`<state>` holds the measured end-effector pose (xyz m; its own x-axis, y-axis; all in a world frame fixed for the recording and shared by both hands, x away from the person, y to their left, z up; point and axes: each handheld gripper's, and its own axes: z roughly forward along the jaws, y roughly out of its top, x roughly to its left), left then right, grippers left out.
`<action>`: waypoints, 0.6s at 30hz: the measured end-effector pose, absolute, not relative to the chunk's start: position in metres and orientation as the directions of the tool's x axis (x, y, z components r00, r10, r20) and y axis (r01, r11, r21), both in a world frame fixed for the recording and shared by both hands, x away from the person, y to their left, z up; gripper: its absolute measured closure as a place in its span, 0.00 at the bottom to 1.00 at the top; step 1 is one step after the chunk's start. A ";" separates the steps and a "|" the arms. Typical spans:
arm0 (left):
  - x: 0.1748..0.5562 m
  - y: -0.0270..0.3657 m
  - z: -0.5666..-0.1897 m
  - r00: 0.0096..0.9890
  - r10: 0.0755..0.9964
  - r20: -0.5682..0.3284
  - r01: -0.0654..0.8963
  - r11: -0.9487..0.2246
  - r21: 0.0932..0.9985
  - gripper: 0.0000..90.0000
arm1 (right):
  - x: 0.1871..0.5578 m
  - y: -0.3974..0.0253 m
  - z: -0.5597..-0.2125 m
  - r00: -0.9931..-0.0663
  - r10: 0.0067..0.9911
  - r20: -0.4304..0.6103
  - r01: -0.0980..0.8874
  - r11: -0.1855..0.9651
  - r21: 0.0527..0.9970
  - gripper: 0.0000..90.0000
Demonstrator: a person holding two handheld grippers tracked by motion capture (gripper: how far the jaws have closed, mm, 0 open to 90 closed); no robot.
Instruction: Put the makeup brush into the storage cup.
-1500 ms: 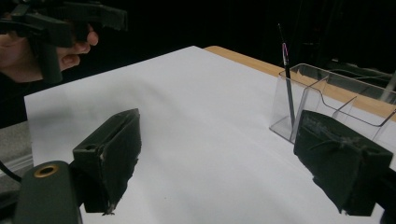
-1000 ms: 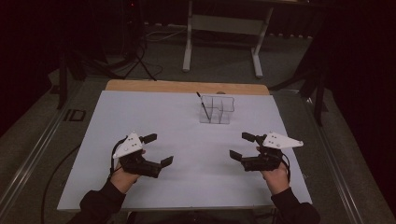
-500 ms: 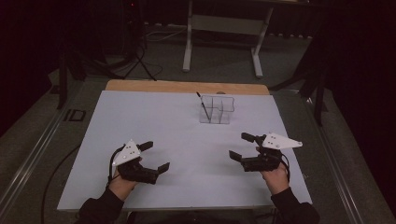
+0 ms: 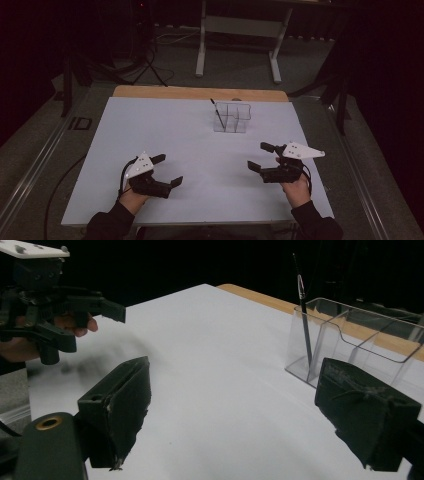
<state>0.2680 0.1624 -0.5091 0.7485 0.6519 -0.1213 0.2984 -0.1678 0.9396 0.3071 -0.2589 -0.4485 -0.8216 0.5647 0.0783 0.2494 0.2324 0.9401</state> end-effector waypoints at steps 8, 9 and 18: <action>0.263 0.165 -0.507 0.732 0.664 -0.152 0.307 -0.122 0.944 0.00 | 0.310 -0.258 -0.454 -0.821 0.566 0.074 0.259 0.254 0.932 0.16; 0.263 0.165 -0.507 0.733 0.663 -0.151 0.308 -0.126 0.943 0.00 | 0.310 -0.257 -0.455 -0.822 0.564 0.075 0.260 0.255 0.931 0.16; 0.263 0.166 -0.506 0.732 0.663 -0.156 0.309 -0.119 0.944 0.00 | 0.309 -0.255 -0.455 -0.825 0.559 0.078 0.265 0.262 0.928 0.16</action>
<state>0.2635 0.1656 -0.5065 0.7320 0.6633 -0.1559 0.3091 -0.1193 0.9435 0.3094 -0.2548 -0.4555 -0.8255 0.5591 0.0776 0.2648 0.2621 0.9280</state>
